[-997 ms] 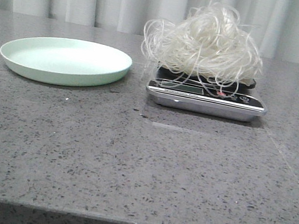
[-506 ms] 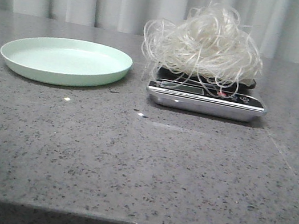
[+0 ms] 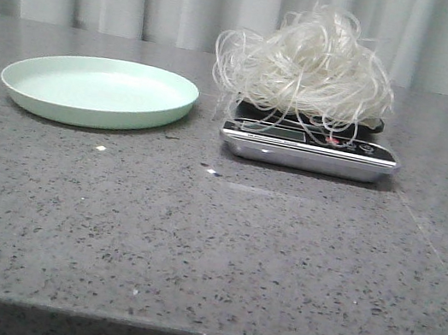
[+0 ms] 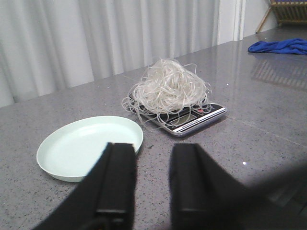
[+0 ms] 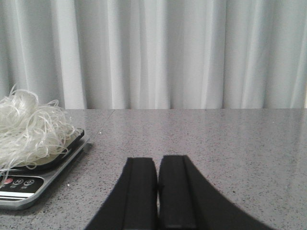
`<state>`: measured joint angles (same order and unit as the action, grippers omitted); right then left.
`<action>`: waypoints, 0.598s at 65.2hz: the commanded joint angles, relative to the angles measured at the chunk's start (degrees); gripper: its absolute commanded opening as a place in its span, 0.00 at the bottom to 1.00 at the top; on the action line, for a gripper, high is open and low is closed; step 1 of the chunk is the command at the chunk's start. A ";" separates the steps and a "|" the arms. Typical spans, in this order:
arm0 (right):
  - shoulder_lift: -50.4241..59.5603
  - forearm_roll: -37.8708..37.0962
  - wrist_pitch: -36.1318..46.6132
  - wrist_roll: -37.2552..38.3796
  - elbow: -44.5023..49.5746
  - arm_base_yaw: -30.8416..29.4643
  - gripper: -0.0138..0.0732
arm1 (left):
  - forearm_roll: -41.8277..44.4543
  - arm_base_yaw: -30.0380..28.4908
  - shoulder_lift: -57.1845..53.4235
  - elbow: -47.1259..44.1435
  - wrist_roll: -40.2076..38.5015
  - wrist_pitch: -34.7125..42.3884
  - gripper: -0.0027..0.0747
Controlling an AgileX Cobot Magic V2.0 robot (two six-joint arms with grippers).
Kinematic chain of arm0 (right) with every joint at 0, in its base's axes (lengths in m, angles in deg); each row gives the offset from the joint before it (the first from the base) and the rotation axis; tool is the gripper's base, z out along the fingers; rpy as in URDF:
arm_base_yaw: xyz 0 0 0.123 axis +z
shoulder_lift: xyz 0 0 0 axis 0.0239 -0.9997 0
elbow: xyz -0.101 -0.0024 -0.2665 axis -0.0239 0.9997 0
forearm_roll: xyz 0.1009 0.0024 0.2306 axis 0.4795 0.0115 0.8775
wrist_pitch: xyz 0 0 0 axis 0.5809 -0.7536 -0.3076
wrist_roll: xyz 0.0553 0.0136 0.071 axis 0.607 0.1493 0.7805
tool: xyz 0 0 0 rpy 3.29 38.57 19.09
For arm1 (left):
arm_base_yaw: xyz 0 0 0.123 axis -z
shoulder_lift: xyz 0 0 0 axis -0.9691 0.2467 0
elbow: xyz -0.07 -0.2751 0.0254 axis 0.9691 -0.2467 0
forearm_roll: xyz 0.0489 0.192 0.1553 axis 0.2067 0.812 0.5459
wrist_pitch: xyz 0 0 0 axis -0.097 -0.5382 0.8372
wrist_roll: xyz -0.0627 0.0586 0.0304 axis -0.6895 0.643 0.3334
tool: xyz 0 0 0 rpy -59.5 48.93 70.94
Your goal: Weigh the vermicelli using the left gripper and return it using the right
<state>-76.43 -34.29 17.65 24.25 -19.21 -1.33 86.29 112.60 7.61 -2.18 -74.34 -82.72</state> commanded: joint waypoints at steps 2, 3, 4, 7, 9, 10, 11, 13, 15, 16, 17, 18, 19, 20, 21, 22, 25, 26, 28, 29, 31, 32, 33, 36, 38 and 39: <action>0.89 0.27 4.92 -0.33 -0.34 -0.40 0.37 | -1.03 -0.12 0.64 1.29 -0.10 4.20 0.24; 0.89 0.27 4.92 -0.33 -0.34 -0.40 0.37 | -1.03 -0.12 0.64 1.29 -0.10 4.48 0.24; 0.89 0.27 4.92 -0.33 -0.34 -0.40 0.37 | -1.03 -0.12 0.64 1.29 -0.10 4.49 0.24; 0.89 0.27 4.92 -0.33 -0.34 -0.40 0.37 | -1.03 -0.12 0.64 1.29 -0.10 4.49 0.23; 0.89 0.27 4.92 -0.33 -0.34 -0.40 0.37 | -1.03 -0.12 0.64 1.29 -0.10 4.49 0.23; 0.89 0.27 4.92 -0.33 -0.34 -0.40 0.37 | -1.03 -0.12 0.64 1.29 -0.10 4.49 0.23; 0.89 0.27 4.92 -0.33 -0.34 -0.40 0.37 | -1.03 -0.12 0.64 1.29 -0.10 4.49 0.23; 0.89 0.27 4.92 -0.33 -0.34 -0.40 0.37 | -1.03 -0.12 0.64 1.29 -0.10 4.49 0.23; 0.89 0.27 4.92 -0.33 -0.34 -0.40 0.37 | -1.03 -0.12 0.64 1.29 -0.10 4.49 0.23; 0.89 0.27 4.92 -0.33 -0.34 -0.40 0.37 | -1.03 -0.12 0.64 1.29 -0.10 4.49 0.23; 0.89 0.27 4.92 -0.33 -0.34 -0.40 0.37 | -1.15 -0.12 0.64 1.29 -0.10 4.49 0.23; 0.89 0.27 4.92 -0.33 -0.34 -0.40 0.37 | -1.15 -0.12 0.64 1.29 -0.10 4.49 0.23; 0.89 0.27 4.92 -0.33 -0.34 -0.40 0.37 | -1.15 -0.12 0.64 1.29 -0.10 4.49 0.23; 0.89 0.27 4.92 -0.33 -0.34 -0.40 0.37 | -1.15 -0.12 0.64 1.29 -0.10 4.49 0.23; 0.89 0.27 4.92 -0.33 -0.34 -0.40 0.37 | -1.15 -0.12 0.64 1.29 -0.10 4.49 0.22; 0.89 0.27 5.06 -0.33 -0.34 -0.40 0.37 | -1.15 -0.12 0.64 1.29 -0.10 4.49 0.22; 0.89 0.27 5.89 -0.33 -0.34 -0.40 0.37 | -1.24 -0.12 0.64 1.29 -0.10 4.49 0.22; 0.89 0.27 6.03 -0.33 -0.34 -0.40 0.37 | -1.24 -0.12 0.64 1.29 -0.10 4.49 0.22; 0.89 0.27 6.40 -0.33 -0.34 -0.40 0.37 | -1.24 -0.12 0.64 1.29 -0.10 4.49 0.22; 0.89 0.27 7.11 -0.33 -0.34 -0.40 0.37 | -1.24 -0.12 0.64 1.29 -0.10 4.49 0.22; 0.89 0.27 9.47 -0.33 -0.40 -0.40 0.37 | -1.24 -0.12 0.64 1.29 -0.10 4.49 0.22; 0.89 0.27 9.47 -0.33 -0.40 -0.40 0.37 | -1.24 -0.12 0.64 1.29 -0.10 4.49 0.22; 0.89 0.39 12.16 -0.33 -0.40 -0.40 0.37 | -1.24 -0.12 0.64 1.29 -0.10 4.49 0.22; 0.89 1.02 16.77 0.19 -0.55 -0.40 0.37 | -1.24 -0.12 0.64 1.29 -0.10 4.49 0.22; 0.89 1.24 19.04 1.11 -1.03 -0.33 0.37 | -1.24 -0.12 0.64 1.29 -0.10 4.49 0.22; 0.89 1.38 19.31 1.11 -1.42 -0.27 0.37 | -1.24 -0.12 0.64 1.29 -0.10 4.49 0.22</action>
<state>-76.43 -33.90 25.78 24.37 -19.07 -1.33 85.71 112.60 7.60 -2.31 -74.34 -82.70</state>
